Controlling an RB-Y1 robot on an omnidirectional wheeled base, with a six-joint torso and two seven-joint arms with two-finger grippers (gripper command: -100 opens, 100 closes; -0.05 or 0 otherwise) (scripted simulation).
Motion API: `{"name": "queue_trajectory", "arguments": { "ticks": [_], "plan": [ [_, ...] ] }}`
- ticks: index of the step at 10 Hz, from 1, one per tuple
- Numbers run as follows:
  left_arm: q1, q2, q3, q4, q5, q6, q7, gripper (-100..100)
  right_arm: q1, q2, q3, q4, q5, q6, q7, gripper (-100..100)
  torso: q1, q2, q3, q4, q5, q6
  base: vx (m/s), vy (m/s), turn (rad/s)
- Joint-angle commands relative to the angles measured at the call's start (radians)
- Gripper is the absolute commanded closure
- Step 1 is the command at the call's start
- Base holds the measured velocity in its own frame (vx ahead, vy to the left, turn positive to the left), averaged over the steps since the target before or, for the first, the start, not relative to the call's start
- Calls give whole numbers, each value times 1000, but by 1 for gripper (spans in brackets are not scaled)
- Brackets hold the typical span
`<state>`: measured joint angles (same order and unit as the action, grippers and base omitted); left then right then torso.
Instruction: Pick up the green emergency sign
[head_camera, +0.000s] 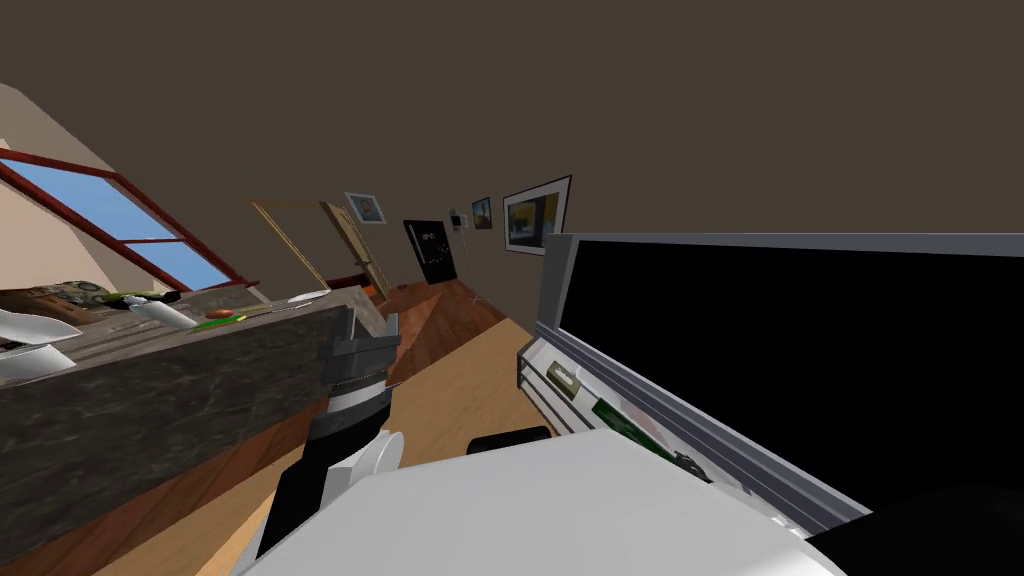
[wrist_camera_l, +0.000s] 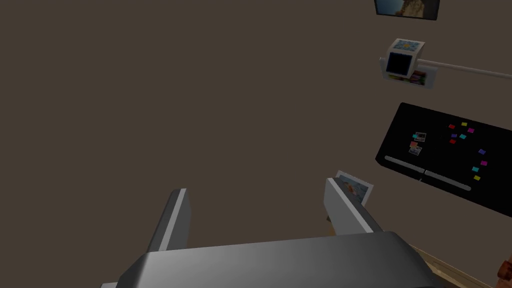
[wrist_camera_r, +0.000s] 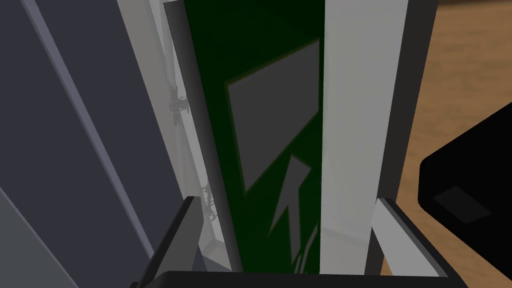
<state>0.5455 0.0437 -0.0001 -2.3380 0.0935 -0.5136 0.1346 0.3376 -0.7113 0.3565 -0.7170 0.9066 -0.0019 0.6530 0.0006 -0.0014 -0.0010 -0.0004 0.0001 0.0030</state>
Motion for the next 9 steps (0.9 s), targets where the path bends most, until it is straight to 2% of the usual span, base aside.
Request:
{"name": "queue_trajectory", "arguments": {
  "ticks": [1, 2, 3, 4, 5, 6, 7, 8, 9],
  "plan": [
    [0, 0, 0, 0, 0, 0, 0, 0, -44, 13, 2, 27, -1, -11, 27, -100, 0, 0, 0, 0, 0, 0, 12, -8, -133],
    [0, 0, 0, 0, 0, 0, 0, 0, -75, 22, 33, 66, -19, -22, 60, -100, 0, 0, 0, 0, 0, -1, 18, -15, -216],
    [0, 0, 0, 0, 0, 0, 0, 0, -99, 22, 33, 66, -19, -22, 60, -100, 0, 0, 0, 0, 0, 0, 14, -9, -132],
    [0, 0, 0, 0, 0, 0, 0, 0, -134, 30, 64, 105, -37, -33, 93, -100, 0, 0, 0, 0, 0, -1, 16, -14, -289],
    [0, 0, 0, 0, 0, 0, 0, 0, -154, 30, 64, 105, -37, -33, 93, -100, 0, 0, 0, 0, 0, 0, 12, -5, -135],
    [0, 0, 0, 0, 0, 0, 0, 0, -154, 30, 79, 105, -37, -33, 93, -100, 0, 0, 0, 0, 0, -1, 6, -2, 47],
    [0, 0, 0, 0, 0, 0, 0, 0, -154, 30, 69, 105, -37, -33, 93, -100, 1, 0, 0, 0, 0, -1, 1, -2, 20],
    [0, 0, 0, 0, 0, 0, 0, 0, -200, 39, 95, 143, -55, -44, 126, -100, 1, 1, 1, 0, 0, -1, 12, -13, -320],
    [0, 0, 0, 0, 0, 0, 0, 0, -209, 39, 95, 143, -55, -44, 126, -100, 0, 1, 0, 0, 0, 0, 13, -2, -141]
  ]
}}
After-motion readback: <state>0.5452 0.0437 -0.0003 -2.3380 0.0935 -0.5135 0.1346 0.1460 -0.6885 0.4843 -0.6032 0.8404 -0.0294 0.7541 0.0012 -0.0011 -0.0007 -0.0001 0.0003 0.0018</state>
